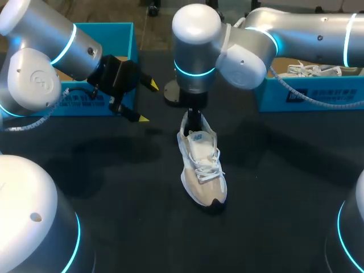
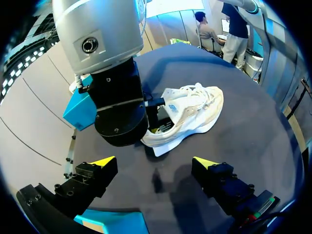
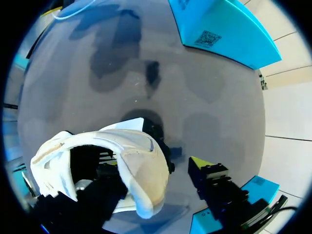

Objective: Take the shoe out of the shoebox, open the shoe tongue, remove and reinsert the insole, then place the shoe into the shoebox

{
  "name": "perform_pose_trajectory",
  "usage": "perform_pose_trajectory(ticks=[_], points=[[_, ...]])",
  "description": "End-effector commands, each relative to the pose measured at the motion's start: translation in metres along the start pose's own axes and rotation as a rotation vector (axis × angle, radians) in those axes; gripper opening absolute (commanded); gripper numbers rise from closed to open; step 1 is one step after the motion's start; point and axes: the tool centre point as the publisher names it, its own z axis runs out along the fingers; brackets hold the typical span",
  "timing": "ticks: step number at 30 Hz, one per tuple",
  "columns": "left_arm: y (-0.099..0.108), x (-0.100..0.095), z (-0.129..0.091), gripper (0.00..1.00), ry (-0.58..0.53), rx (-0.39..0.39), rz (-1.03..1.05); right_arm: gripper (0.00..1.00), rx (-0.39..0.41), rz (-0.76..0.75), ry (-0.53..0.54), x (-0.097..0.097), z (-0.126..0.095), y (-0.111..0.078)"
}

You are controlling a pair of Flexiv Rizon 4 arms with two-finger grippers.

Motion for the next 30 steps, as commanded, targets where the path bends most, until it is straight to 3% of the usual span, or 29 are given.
perform_pose_trajectory(ticks=[1,4,7,12,20,30], points=[[0.000,0.001,-0.001,1.00,-0.001,-0.001,0.001,0.43,0.013,0.003,0.018,-0.001,0.007,0.004],[0.000,0.001,-0.001,1.00,-0.001,-0.001,0.001,0.31,0.008,0.020,0.034,0.003,0.012,0.003],[0.000,0.001,-0.001,1.00,-0.001,-0.001,0.001,0.00,0.012,0.041,0.042,0.005,0.016,0.002],[0.000,0.001,-0.001,1.00,-0.001,-0.001,0.001,0.00,-0.015,0.101,0.038,0.004,0.009,-0.002],[0.000,0.001,-0.001,1.00,-0.001,-0.001,0.001,0.00,0.019,0.176,0.032,0.003,-0.012,-0.010],[0.000,0.001,-0.001,1.00,-0.001,-0.001,0.001,0.00,0.057,0.209,-0.009,-0.001,-0.081,-0.014]])
